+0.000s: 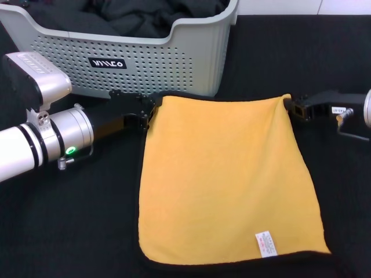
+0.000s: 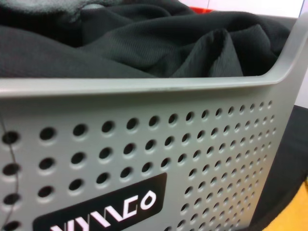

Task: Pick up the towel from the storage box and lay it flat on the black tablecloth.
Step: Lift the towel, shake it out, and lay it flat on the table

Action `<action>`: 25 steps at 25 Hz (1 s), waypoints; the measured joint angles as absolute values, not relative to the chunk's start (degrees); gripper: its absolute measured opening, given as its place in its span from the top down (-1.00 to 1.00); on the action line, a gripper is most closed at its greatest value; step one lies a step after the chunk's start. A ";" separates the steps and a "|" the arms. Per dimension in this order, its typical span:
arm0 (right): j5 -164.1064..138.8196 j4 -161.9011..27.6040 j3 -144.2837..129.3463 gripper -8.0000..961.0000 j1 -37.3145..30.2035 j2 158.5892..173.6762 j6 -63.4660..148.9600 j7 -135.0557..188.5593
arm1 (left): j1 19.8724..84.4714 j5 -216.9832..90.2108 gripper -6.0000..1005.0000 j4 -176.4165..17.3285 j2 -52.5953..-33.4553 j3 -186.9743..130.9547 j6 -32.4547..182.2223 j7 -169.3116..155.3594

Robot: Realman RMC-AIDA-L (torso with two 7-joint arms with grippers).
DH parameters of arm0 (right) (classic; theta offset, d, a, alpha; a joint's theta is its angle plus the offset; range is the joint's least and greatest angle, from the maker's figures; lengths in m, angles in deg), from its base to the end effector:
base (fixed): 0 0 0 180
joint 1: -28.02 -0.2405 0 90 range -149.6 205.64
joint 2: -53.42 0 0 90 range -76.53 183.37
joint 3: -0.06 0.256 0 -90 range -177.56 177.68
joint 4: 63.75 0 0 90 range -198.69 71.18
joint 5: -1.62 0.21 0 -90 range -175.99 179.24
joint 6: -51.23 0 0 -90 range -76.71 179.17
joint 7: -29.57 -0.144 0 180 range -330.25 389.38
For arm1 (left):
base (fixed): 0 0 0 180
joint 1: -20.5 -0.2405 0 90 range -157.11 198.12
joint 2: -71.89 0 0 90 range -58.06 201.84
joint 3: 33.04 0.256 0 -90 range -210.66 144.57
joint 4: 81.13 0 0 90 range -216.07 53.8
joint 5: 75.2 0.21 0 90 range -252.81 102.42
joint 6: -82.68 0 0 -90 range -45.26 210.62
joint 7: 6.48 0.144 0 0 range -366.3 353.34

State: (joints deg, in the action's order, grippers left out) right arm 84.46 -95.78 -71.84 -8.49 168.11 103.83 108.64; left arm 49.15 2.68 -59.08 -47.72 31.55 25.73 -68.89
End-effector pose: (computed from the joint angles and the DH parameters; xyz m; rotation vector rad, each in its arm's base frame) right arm 0.2522 0.4029 -0.0318 -2.4625 0.9561 0.3909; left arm -0.2890 0.3513 -0.0569 -2.3637 -0.7226 -0.6069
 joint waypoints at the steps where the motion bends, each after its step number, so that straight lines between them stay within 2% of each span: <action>1: 82.55 -96.78 -71.87 0.74 -8.78 168.30 103.26 106.93 | 49.15 2.68 0.87 -59.08 -47.73 31.55 25.73 -68.88; 16: 73.82 -99.28 -73.65 0.72 -11.69 169.28 102.74 97.81 | 48.83 1.96 0.86 -59.70 -48.00 31.47 25.88 -65.79; 24: 73.69 -103.57 -74.35 0.70 -6.49 169.21 100.21 97.84 | 46.58 1.67 0.86 -59.55 -47.92 31.53 26.32 -65.36; 25: 73.66 -104.87 -74.35 0.64 -5.29 169.26 99.66 97.91 | 46.31 1.26 0.86 -59.38 -47.92 31.51 26.32 -65.36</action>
State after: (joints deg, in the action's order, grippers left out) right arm 73.66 -104.87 -74.35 -5.29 169.26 99.66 97.91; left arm 46.31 1.26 -59.38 -47.92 31.51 26.32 -65.36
